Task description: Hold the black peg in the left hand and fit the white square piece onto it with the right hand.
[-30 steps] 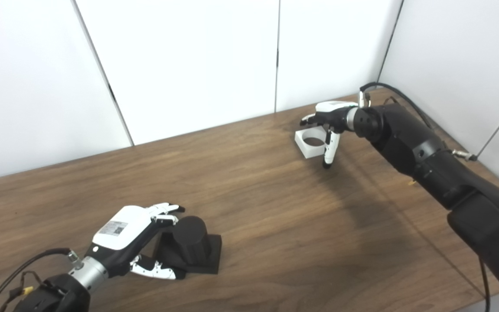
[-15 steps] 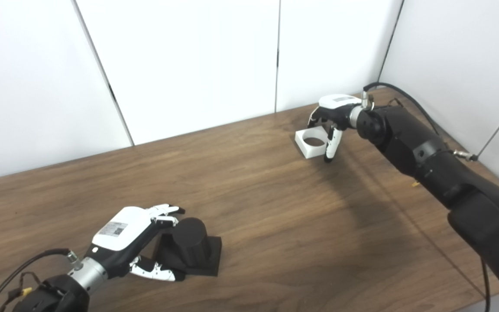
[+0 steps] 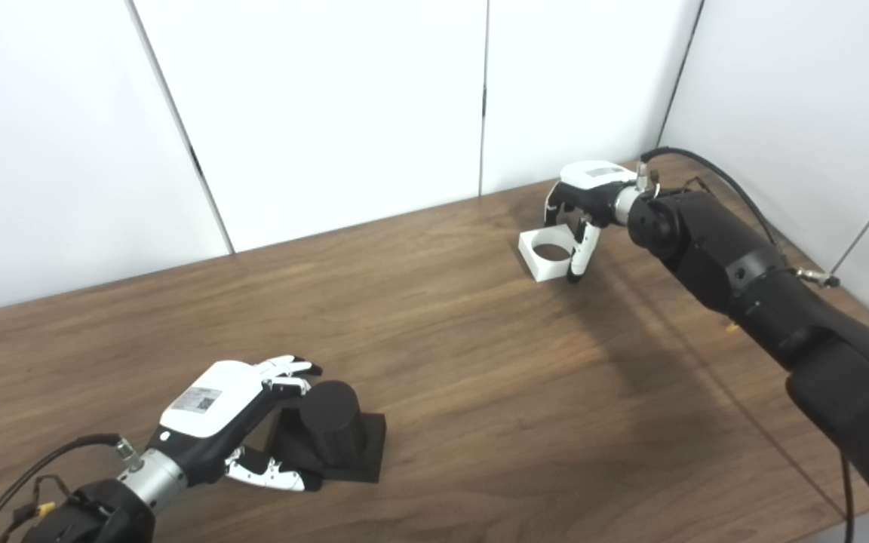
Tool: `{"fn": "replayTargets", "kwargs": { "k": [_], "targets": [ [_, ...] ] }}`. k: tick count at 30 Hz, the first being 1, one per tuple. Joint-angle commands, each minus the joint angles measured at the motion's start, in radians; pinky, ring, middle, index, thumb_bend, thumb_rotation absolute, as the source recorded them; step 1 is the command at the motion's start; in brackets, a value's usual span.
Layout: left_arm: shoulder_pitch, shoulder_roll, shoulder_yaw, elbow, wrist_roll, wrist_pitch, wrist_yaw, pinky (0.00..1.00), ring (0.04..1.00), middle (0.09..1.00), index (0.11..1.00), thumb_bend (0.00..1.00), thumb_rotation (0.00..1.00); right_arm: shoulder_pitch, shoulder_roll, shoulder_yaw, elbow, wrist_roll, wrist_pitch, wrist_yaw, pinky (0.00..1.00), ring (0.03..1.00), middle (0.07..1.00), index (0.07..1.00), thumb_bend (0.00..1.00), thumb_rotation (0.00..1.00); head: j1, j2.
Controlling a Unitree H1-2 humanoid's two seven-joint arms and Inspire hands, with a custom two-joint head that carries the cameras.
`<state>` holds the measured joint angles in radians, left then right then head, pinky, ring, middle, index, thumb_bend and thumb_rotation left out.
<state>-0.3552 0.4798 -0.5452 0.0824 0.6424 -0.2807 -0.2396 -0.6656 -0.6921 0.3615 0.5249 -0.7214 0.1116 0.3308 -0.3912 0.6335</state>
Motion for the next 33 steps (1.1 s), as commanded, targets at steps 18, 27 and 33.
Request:
{"fn": "replayTargets", "kwargs": {
  "k": [18,27,33],
  "targets": [
    [0.043,0.043,-0.023,0.037,0.038,0.000,-0.088,0.78,0.899,0.870,0.489,0.52,0.05,0.022,-0.030,-0.058,-0.026,0.026,-0.055,-0.099,0.72,0.830,0.782,0.478,0.52,0.13,0.018,0.010],
    [0.043,0.034,-0.022,0.033,0.048,0.018,-0.090,0.78,0.901,0.870,0.489,0.52,0.06,0.026,-0.034,-0.088,-0.101,0.062,-0.074,-0.084,0.74,0.874,0.815,0.477,0.52,0.13,0.061,0.022],
    [0.035,0.020,-0.027,0.041,0.056,0.038,-0.094,0.78,0.911,0.875,0.490,0.52,0.06,0.024,-0.054,-0.087,-0.182,0.063,-0.103,-0.043,0.74,0.873,0.812,0.479,0.52,0.13,0.138,0.044]
  ]
}}
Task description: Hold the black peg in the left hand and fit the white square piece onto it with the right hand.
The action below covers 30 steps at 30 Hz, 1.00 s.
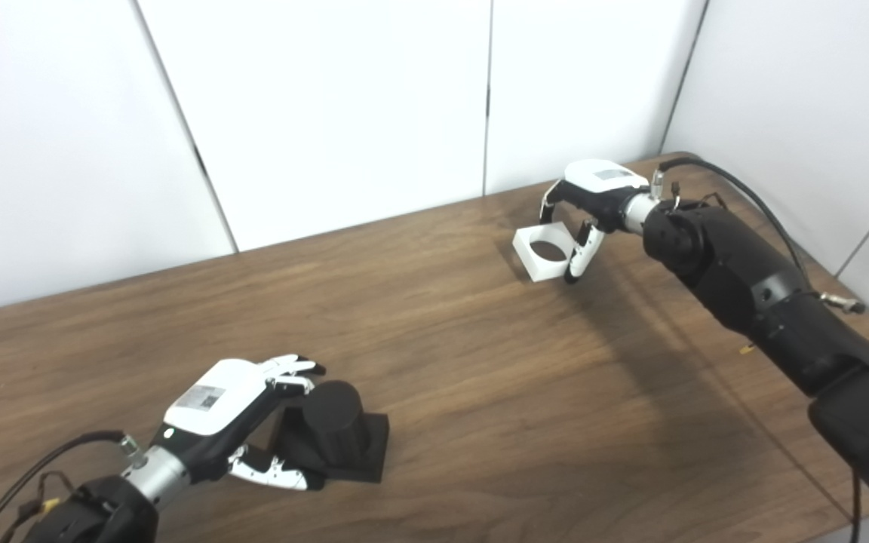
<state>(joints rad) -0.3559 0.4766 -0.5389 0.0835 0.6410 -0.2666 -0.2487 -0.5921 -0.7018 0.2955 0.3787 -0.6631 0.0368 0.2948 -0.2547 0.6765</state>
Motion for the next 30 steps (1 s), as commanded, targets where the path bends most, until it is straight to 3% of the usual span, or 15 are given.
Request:
{"fn": "replayTargets", "kwargs": {
  "k": [1,8,13,21,30],
  "targets": [
    [0.033,0.019,-0.034,0.043,0.059,0.027,-0.084,0.79,0.912,0.879,0.490,0.52,0.06,-0.051,-0.048,-0.022,-0.048,0.008,-0.035,0.002,0.73,0.870,0.811,0.479,0.52,0.13,0.027,0.007],
    [0.027,-0.016,-0.045,0.041,0.075,0.075,-0.094,0.81,0.922,0.896,0.491,0.52,0.06,-0.043,-0.063,-0.035,-0.127,0.042,-0.089,0.036,0.73,0.854,0.799,0.479,0.52,0.13,0.191,0.026],
    [0.017,-0.032,-0.058,0.031,0.103,0.102,-0.111,0.81,0.931,0.907,0.491,0.52,0.06,-0.046,-0.065,-0.038,-0.154,0.057,-0.124,0.057,0.74,0.855,0.802,0.479,0.52,0.13,0.259,0.037],
    [0.005,-0.052,-0.062,0.060,0.117,0.098,-0.096,0.77,0.929,0.901,0.490,0.52,0.07,-0.041,-0.050,-0.049,-0.251,0.105,-0.155,0.104,0.73,0.827,0.793,0.479,0.52,0.13,0.276,0.041],
    [0.007,-0.052,-0.051,0.060,0.103,0.098,-0.096,0.78,0.931,0.919,0.490,0.52,0.07,-0.046,-0.012,-0.044,-0.396,0.118,-0.147,0.176,0.71,0.821,0.792,0.478,0.52,0.13,0.260,0.040]
  ]
}}
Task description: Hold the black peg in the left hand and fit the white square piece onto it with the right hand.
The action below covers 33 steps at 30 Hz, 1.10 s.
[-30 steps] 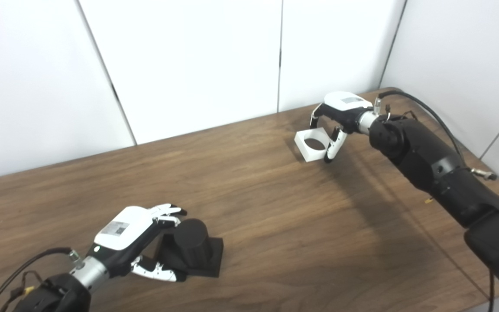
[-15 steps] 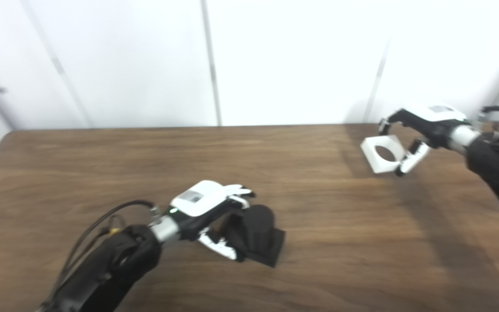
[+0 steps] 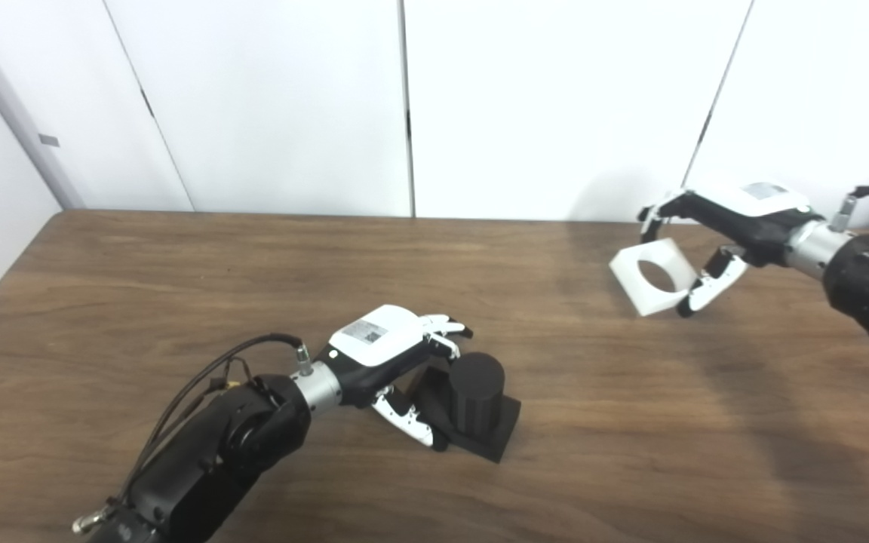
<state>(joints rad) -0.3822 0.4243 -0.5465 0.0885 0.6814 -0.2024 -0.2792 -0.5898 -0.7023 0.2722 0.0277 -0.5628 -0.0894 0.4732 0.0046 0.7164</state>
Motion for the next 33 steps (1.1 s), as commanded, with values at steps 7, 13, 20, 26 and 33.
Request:
{"fn": "replayTargets", "kwargs": {
  "k": [7,13,20,26,33],
  "targets": [
    [0.032,-0.003,-0.042,0.063,0.063,0.031,-0.062,0.80,0.931,0.922,0.491,0.52,0.07,-0.055,0.018,-0.013,-0.142,0.045,-0.035,0.051,0.66,0.796,0.776,0.476,0.52,0.13,-0.002,0.002],
    [0.029,-0.004,-0.045,0.059,0.062,0.035,-0.072,0.80,0.936,0.925,0.491,0.52,0.07,-0.056,0.040,-0.005,-0.226,0.050,0.002,0.112,0.65,0.806,0.781,0.477,0.52,0.13,-0.010,0.004],
    [0.028,-0.002,-0.045,0.061,0.064,0.028,-0.067,0.79,0.930,0.919,0.491,0.52,0.07,-0.060,0.068,-0.008,-0.284,0.057,0.017,0.162,0.65,0.815,0.785,0.477,0.52,0.13,-0.013,0.006],
    [0.031,-0.001,-0.043,0.054,0.061,0.031,-0.070,0.79,0.928,0.916,0.491,0.52,0.07,-0.060,0.095,-0.002,-0.310,0.087,0.021,0.197,0.65,0.802,0.780,0.476,0.52,0.13,-0.012,0.014],
    [0.031,0.000,-0.041,0.051,0.057,0.030,-0.069,0.78,0.930,0.913,0.491,0.52,0.07,-0.060,0.125,0.010,-0.337,0.089,0.036,0.235,0.65,0.811,0.781,0.476,0.52,0.13,-0.011,0.016]
  ]
}}
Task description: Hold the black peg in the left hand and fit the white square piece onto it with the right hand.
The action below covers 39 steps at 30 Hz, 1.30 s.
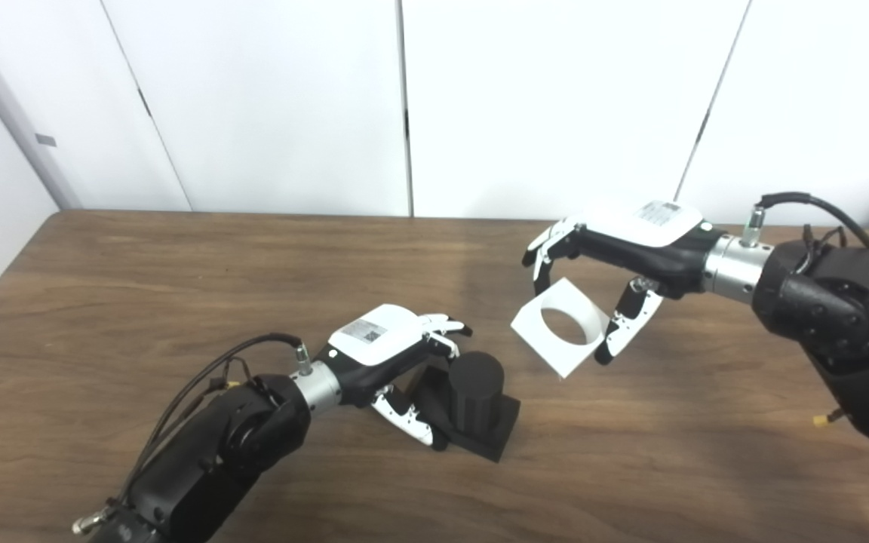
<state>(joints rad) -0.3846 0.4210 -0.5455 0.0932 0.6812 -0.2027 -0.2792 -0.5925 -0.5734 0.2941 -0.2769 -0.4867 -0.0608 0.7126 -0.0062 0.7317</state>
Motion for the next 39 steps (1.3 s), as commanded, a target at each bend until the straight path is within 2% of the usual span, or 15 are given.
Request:
{"fn": "replayTargets", "kwargs": {
  "k": [1,25,39],
  "targets": [
    [0.033,0.003,-0.042,0.044,0.057,0.032,-0.072,0.78,0.931,0.913,0.491,0.52,0.07,-0.058,0.000,-0.009,-0.033,0.011,0.006,-0.001,0.65,0.812,0.781,0.476,0.52,0.13,-0.001,0.000],
    [0.035,-0.007,-0.041,0.029,0.058,0.052,-0.082,0.78,0.931,0.921,0.490,0.52,0.07,-0.032,0.116,0.039,0.001,-0.011,0.029,0.003,0.67,0.817,0.785,0.476,0.53,0.13,0.003,0.007],
    [0.033,-0.016,-0.049,0.026,0.056,0.057,-0.084,0.78,0.932,0.920,0.490,0.52,0.07,-0.011,0.143,0.057,0.022,-0.021,0.014,-0.007,0.67,0.808,0.787,0.476,0.52,0.13,0.005,0.011]
  ]
}}
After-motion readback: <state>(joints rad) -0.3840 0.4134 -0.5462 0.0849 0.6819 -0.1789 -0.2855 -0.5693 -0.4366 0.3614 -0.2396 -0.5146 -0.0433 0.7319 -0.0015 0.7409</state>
